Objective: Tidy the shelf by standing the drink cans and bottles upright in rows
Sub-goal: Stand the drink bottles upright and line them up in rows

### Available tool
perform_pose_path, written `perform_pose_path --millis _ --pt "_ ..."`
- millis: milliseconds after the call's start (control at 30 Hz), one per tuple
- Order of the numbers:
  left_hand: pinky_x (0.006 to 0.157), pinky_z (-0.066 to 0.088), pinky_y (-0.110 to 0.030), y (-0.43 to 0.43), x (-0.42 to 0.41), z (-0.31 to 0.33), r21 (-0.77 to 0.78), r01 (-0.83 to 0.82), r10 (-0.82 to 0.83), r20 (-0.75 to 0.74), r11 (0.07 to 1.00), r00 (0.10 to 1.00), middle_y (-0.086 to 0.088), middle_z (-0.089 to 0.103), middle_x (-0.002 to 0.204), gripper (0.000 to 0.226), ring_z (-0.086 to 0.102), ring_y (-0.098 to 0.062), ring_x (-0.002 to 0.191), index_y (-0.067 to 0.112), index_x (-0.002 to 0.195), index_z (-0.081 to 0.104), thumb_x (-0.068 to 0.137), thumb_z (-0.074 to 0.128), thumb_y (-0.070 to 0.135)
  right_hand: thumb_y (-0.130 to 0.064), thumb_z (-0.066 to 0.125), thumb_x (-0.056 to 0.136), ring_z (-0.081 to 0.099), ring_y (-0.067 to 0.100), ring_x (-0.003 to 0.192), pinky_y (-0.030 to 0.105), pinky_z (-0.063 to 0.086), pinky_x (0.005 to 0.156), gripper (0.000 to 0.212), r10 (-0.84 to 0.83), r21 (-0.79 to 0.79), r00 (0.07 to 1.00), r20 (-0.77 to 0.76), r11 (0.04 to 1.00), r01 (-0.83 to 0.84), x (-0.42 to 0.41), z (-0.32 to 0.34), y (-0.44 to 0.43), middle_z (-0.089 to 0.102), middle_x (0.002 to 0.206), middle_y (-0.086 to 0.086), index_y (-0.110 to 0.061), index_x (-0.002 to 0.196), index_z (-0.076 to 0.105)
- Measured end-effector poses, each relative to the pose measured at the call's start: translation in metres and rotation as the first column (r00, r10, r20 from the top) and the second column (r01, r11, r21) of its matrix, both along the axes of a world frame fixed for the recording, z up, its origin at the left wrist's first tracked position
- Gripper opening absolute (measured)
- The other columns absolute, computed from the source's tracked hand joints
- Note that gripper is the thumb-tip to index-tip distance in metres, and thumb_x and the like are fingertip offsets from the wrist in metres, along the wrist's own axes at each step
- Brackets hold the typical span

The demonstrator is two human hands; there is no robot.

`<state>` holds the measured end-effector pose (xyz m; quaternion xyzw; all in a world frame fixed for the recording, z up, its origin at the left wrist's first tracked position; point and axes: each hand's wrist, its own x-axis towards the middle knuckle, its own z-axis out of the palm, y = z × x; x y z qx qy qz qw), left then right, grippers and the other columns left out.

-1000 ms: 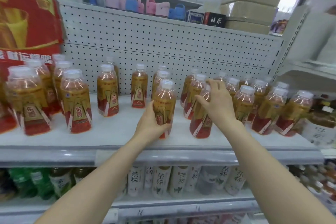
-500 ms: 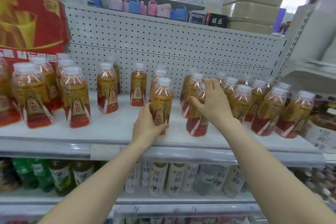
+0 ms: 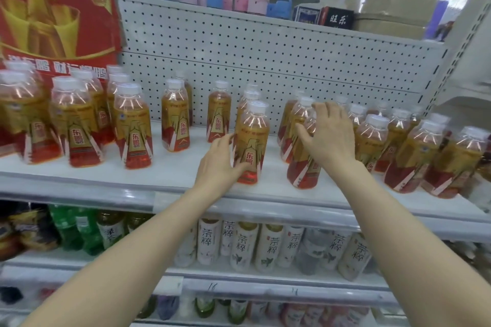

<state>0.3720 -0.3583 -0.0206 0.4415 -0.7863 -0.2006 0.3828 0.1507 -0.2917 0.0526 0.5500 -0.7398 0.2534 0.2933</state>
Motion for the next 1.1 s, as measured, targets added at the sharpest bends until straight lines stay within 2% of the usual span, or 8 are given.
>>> perform_pose_path --millis 167,400,500,600,700,800,933,1100 --pt "0.112 0.03 -0.031 -0.017 0.051 0.016 -0.214 -0.102 0.096 -0.035 0.972 0.995 0.0 0.041 0.147 0.071 0.038 -0.017 0.136 0.016 0.147 0.035 0.088 0.069 0.037 -0.041 0.048 0.098 0.043 0.032 0.126 0.041 0.033 0.109 0.051 0.063 -0.156 0.995 -0.078 0.985 -0.075 0.04 0.02 -0.018 0.05 0.133 0.014 -0.007 0.136 0.046" --pt "0.113 0.026 -0.027 -0.043 0.135 0.029 -0.444 -0.272 0.222 -0.161 0.854 0.962 -0.005 0.042 0.142 0.064 0.037 -0.022 0.133 0.012 0.143 0.043 0.087 0.071 0.021 -0.034 0.048 0.097 0.048 0.03 0.121 0.038 0.039 0.102 0.046 0.251 -0.239 0.962 -0.109 0.933 -0.27 0.151 0.022 -0.079 0.053 0.13 0.013 -0.007 0.133 0.052" --pt "0.116 0.022 -0.029 -0.06 0.166 0.026 -0.372 -0.32 0.264 -0.196 0.871 0.944 -0.008 0.033 0.149 0.073 0.03 -0.023 0.138 0.01 0.148 0.034 0.087 0.072 0.022 -0.029 0.055 0.096 0.048 0.03 0.124 0.04 0.043 0.103 0.046 0.282 -0.16 0.959 -0.001 0.947 -0.279 0.185 0.003 -0.109 0.052 0.134 0.014 -0.006 0.136 0.05" --pt "0.12 0.024 -0.039 -0.075 0.182 0.02 -0.213 -0.214 0.181 -0.164 0.953 0.97 -0.006 0.02 0.158 0.091 0.02 -0.02 0.146 0.015 0.155 0.015 0.087 0.073 0.026 -0.03 0.056 0.098 0.043 0.03 0.13 0.038 0.04 0.104 0.056 0.222 -0.037 0.95 0.22 0.975 -0.219 0.204 -0.018 -0.131 0.042 0.145 0.012 -0.007 0.146 0.037" --pt "0.119 0.026 -0.042 -0.087 0.189 0.016 -0.058 -0.106 0.095 -0.166 0.993 0.982 -0.001 0.017 0.162 0.102 0.02 -0.018 0.148 0.025 0.157 0.001 0.086 0.073 0.033 -0.03 0.058 0.098 0.047 0.033 0.126 0.038 0.041 0.097 0.069 0.117 0.035 0.88 0.46 0.988 -0.15 0.208 -0.037 -0.149 0.04 0.146 0.015 -0.007 0.152 0.023" --pt "0.116 0.03 -0.044 -0.1 0.191 0.012 0.025 -0.056 0.06 -0.194 0.998 0.979 0.002 0.027 0.159 0.099 0.028 -0.018 0.145 0.027 0.156 0.004 0.086 0.073 0.035 -0.031 0.061 0.096 0.048 0.036 0.127 0.043 0.041 0.1 0.08 0.026 0.06 0.787 0.616 0.995 -0.08 0.201 -0.049 -0.168 0.041 0.146 0.018 -0.006 0.155 0.014" --pt "0.11 0.039 -0.042 -0.112 0.192 0.011 0.021 -0.041 0.045 -0.186 0.999 0.982 0.009 0.041 0.148 0.088 0.04 -0.012 0.136 0.028 0.151 0.02 0.083 0.075 0.039 -0.031 0.065 0.094 0.046 0.041 0.129 0.048 0.04 0.102 0.087 -0.051 0.082 0.715 0.697 0.997 -0.009 0.192 -0.053 -0.199 0.039 0.147 0.019 -0.005 0.155 0.008" --pt "0.11 0.038 -0.036 -0.118 0.195 0.009 0.032 -0.029 0.035 -0.192 0.999 0.981 0.01 0.041 0.148 0.089 0.042 -0.01 0.135 0.027 0.151 0.021 0.082 0.076 0.038 -0.029 0.07 0.09 0.047 0.043 0.128 0.05 0.041 0.101 0.081 -0.097 0.061 0.64 0.762 0.995 0.078 0.181 -0.062 -0.227 0.046 0.141 0.021 -0.002 0.149 0.022"
